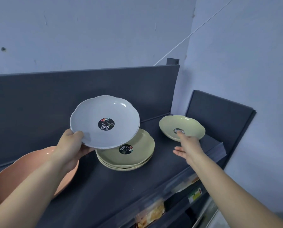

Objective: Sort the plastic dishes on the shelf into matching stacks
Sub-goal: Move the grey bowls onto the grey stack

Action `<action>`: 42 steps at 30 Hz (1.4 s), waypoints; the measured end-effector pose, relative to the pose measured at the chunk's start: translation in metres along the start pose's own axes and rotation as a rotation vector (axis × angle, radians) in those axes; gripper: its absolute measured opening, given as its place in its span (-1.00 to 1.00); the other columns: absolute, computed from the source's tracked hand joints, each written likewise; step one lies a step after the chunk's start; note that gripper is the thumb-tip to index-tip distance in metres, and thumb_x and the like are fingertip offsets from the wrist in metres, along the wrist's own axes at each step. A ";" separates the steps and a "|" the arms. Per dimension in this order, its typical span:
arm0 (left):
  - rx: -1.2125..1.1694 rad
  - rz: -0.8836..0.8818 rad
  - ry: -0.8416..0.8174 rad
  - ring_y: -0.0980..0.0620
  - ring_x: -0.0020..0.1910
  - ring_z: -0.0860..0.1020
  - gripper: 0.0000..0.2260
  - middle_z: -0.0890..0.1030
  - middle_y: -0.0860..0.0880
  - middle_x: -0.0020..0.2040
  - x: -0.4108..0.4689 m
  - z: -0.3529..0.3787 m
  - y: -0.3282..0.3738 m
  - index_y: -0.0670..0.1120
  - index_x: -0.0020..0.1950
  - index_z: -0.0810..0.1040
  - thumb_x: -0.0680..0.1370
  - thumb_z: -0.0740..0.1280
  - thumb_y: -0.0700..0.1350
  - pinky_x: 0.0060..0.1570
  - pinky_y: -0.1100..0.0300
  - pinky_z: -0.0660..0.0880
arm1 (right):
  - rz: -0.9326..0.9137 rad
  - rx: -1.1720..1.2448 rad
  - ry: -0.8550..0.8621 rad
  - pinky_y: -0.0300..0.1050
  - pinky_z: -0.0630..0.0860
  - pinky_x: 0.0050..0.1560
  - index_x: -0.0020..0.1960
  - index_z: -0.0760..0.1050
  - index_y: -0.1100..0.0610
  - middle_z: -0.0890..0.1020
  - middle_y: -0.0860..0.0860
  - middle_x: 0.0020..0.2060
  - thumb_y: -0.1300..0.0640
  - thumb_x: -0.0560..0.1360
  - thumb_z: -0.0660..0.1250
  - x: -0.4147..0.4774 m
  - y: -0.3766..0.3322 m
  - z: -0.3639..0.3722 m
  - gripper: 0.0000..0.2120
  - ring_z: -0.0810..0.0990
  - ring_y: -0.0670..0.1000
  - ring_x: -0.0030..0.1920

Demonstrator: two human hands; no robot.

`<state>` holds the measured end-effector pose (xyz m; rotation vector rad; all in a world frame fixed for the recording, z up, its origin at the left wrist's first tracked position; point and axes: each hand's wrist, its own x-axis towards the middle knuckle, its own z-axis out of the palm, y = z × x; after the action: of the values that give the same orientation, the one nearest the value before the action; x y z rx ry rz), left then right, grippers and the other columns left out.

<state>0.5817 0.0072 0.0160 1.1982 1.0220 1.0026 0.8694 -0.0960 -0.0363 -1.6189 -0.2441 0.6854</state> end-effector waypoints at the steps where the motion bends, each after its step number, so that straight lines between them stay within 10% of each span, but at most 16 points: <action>1: -0.013 -0.009 -0.004 -0.05 -0.19 0.59 -0.68 0.61 -0.08 -0.14 0.001 0.005 -0.002 -0.11 -0.10 0.49 0.56 0.01 -0.38 -0.43 0.21 0.61 | 0.006 0.050 0.047 -0.10 0.63 -0.40 0.38 0.25 0.21 0.45 0.09 0.07 0.01 0.52 0.34 0.007 -0.001 -0.008 -0.46 0.59 0.08 -0.15; 11: -0.060 -0.050 -0.019 -0.04 -0.18 0.58 -0.71 0.60 -0.10 -0.15 0.008 0.032 -0.006 -0.13 -0.11 0.48 0.57 0.02 -0.38 -0.46 0.24 0.60 | 0.114 0.085 0.057 -0.02 0.57 -0.21 0.36 0.33 0.29 0.46 0.25 0.27 0.31 0.56 0.18 0.064 0.002 -0.031 -0.63 0.59 0.13 -0.27; 17: -0.074 -0.054 0.003 -0.05 -0.18 0.58 -0.72 0.60 -0.11 -0.14 0.009 0.031 -0.004 -0.14 -0.11 0.48 0.57 0.03 -0.38 -0.45 0.23 0.61 | 0.126 0.188 0.026 0.00 0.57 -0.07 0.30 0.37 0.38 0.54 0.29 -0.06 0.49 0.49 0.15 0.070 -0.005 -0.033 -0.62 0.57 0.15 -0.25; 23: -0.088 -0.011 0.033 -0.03 -0.30 0.64 -0.73 0.63 -0.11 -0.24 0.003 0.018 0.015 -0.14 -0.13 0.46 0.58 0.03 -0.38 -0.48 0.24 0.60 | 0.071 0.140 -0.093 -0.16 0.63 -0.45 0.20 0.42 0.40 0.60 0.29 -0.20 0.43 0.49 0.23 0.046 -0.017 -0.041 -0.72 0.63 0.17 -0.22; 42: -0.178 0.054 0.056 -0.01 -0.24 0.62 -0.76 0.60 -0.08 -0.15 -0.021 -0.045 0.058 -0.13 -0.11 0.46 0.57 0.07 -0.38 -0.44 0.22 0.61 | -0.004 -0.304 -0.593 -0.24 0.61 -0.34 -0.06 0.66 0.20 0.68 0.12 -0.21 0.33 0.48 0.29 -0.038 -0.040 0.030 -0.82 0.68 0.08 -0.28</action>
<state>0.5297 0.0029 0.0713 1.0611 0.9266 1.1506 0.8313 -0.0836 0.0118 -1.6621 -0.8131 1.1606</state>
